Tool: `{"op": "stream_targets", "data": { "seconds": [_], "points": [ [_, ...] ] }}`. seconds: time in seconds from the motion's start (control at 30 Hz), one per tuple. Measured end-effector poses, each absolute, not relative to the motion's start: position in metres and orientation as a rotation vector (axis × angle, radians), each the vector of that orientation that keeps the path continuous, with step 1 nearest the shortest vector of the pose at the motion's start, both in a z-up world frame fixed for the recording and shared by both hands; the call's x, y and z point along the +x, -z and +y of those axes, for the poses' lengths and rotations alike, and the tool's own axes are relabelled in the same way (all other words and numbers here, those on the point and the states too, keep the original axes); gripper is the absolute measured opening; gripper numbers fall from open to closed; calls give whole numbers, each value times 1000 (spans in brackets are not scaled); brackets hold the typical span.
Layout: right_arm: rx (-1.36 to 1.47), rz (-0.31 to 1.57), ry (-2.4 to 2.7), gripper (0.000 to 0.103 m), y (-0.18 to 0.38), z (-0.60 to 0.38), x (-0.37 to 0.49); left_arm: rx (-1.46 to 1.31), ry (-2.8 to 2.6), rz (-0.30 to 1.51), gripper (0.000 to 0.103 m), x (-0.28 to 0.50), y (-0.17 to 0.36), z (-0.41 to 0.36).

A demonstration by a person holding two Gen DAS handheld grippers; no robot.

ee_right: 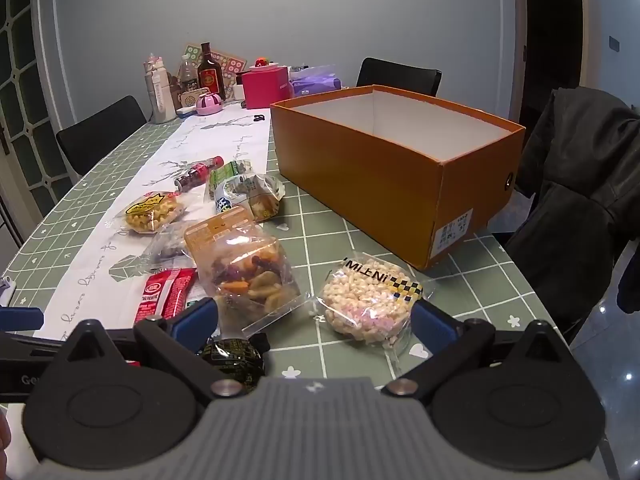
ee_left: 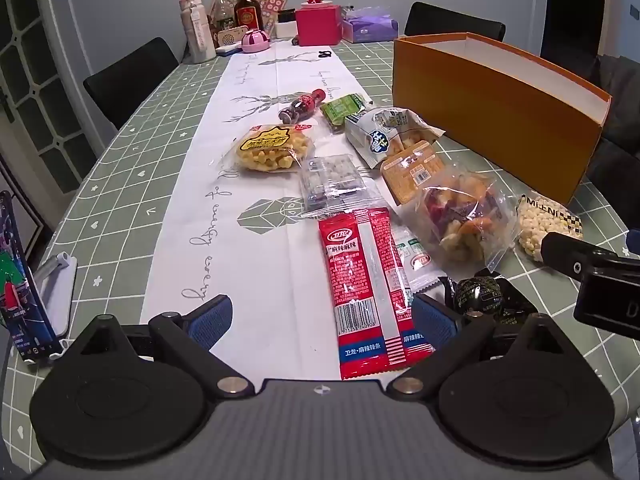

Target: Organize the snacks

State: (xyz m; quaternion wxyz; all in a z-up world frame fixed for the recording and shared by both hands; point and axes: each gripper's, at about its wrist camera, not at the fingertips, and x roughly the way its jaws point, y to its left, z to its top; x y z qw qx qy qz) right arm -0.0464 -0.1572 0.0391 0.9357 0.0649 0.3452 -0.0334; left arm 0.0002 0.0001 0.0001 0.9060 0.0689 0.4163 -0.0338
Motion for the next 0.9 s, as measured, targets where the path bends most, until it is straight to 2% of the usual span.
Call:
{"op": "stream_targets", "data": {
  "seconds": [0.9],
  "points": [
    [130, 708, 71, 100, -38, -157, -47, 144, 69, 854, 103, -2, 2, -1]
  ]
}}
